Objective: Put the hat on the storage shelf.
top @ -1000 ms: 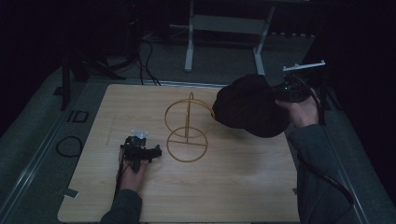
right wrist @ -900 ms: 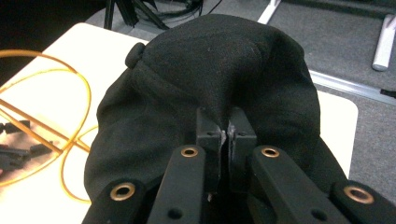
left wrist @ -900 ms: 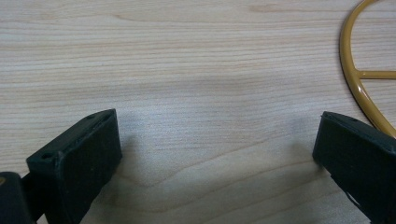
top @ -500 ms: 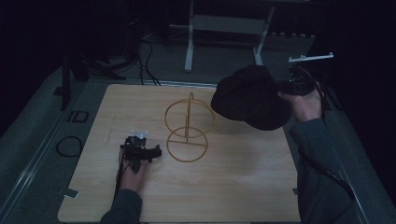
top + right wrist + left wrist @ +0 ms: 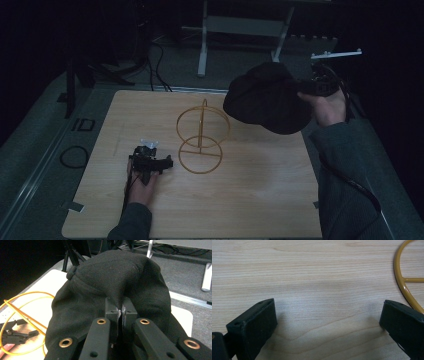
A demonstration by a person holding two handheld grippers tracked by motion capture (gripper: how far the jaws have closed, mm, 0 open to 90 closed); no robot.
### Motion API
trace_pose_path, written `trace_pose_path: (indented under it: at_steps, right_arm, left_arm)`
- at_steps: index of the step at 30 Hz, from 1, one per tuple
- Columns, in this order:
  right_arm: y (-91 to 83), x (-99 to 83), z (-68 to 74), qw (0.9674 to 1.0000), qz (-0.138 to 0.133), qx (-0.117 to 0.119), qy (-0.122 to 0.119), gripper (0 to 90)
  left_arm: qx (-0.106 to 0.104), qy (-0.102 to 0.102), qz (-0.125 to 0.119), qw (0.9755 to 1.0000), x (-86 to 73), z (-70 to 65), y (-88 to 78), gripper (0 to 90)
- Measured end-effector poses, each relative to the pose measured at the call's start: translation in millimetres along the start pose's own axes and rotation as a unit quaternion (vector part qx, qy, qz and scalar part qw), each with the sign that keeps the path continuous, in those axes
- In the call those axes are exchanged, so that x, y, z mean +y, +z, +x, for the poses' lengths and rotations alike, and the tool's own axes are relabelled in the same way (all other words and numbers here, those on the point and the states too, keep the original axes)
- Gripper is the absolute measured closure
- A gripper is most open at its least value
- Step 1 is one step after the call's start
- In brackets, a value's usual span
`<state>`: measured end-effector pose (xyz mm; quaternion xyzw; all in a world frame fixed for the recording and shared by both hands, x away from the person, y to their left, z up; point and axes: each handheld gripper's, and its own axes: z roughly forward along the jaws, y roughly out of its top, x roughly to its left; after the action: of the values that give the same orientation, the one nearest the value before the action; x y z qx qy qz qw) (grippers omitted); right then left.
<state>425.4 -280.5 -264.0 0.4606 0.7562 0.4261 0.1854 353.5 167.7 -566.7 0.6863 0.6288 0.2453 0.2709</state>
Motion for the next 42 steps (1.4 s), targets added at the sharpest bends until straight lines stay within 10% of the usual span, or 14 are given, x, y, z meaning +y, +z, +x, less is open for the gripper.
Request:
trace_pose_path:
  at_steps: [42]
  right_arm:
    - [-23.6,39.3,50.0,0.9944,-0.06,0.08,-0.036,86.9]
  left_arm:
    - [0.0,0.0,0.0,1.0,-0.1,-0.2,0.1,0.7]
